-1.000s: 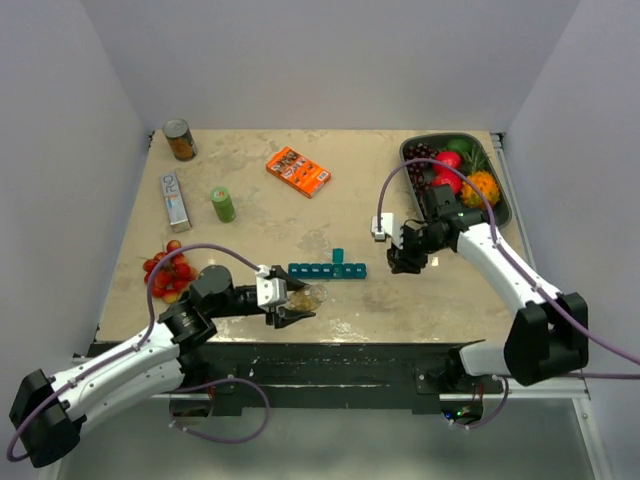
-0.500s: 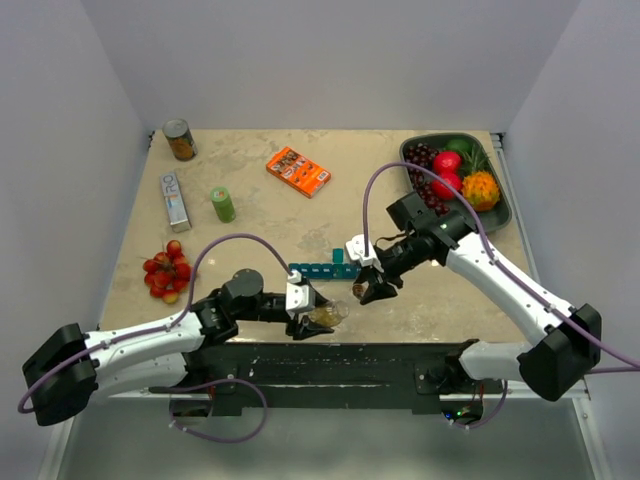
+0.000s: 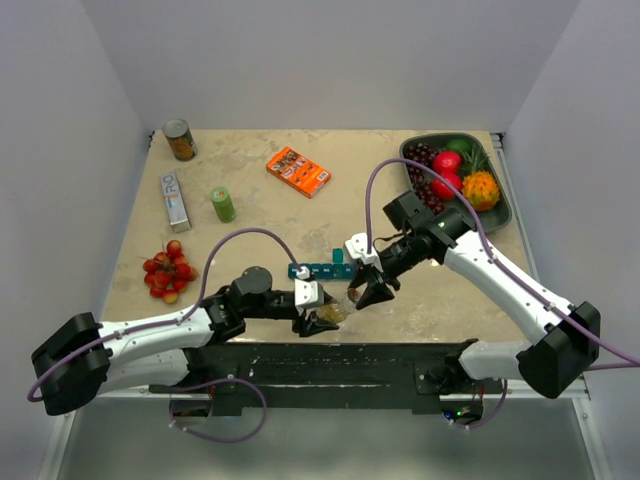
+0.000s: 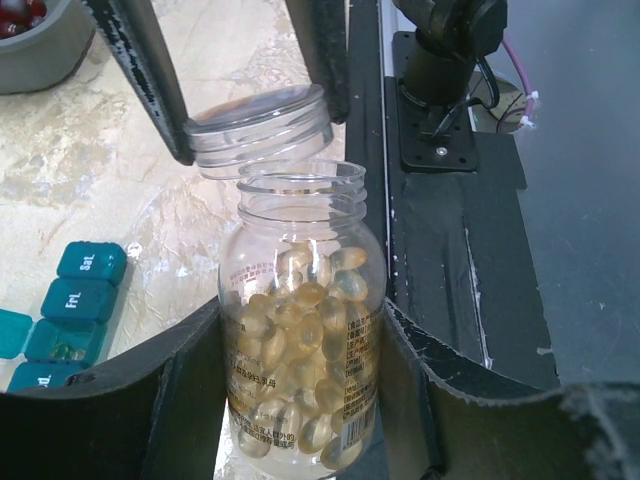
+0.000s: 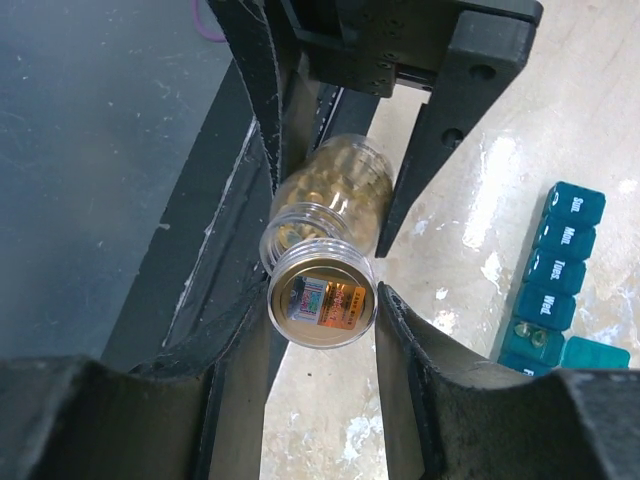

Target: Sort the pills into containers

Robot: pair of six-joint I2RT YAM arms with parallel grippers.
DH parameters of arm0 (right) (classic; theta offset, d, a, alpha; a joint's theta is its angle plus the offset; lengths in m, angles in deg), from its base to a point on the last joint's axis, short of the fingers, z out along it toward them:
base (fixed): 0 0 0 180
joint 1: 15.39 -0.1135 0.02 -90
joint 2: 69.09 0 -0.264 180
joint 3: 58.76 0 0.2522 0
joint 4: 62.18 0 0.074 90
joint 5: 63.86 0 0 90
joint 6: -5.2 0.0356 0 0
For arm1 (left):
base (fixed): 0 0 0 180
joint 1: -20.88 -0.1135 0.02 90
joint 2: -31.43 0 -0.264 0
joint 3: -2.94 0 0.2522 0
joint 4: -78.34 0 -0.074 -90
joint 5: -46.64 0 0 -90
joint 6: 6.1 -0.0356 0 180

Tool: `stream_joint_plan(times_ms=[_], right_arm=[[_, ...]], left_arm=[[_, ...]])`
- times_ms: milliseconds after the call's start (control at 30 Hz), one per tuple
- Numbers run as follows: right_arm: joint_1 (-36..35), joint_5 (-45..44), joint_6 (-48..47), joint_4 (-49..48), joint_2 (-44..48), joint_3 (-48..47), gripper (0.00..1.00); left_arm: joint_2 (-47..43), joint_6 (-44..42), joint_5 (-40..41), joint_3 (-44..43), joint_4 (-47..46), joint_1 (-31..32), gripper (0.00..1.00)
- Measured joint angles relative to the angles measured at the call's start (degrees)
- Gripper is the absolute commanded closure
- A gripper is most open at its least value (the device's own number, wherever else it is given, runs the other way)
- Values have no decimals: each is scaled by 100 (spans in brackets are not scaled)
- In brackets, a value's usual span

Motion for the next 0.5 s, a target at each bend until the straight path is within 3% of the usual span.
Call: stream_joint_plan(times_ms=[500], right_arm=[[-59, 39, 518, -621, 186, 175, 100]], left_arm=[[164, 859, 374, -42, -422, 0, 100]])
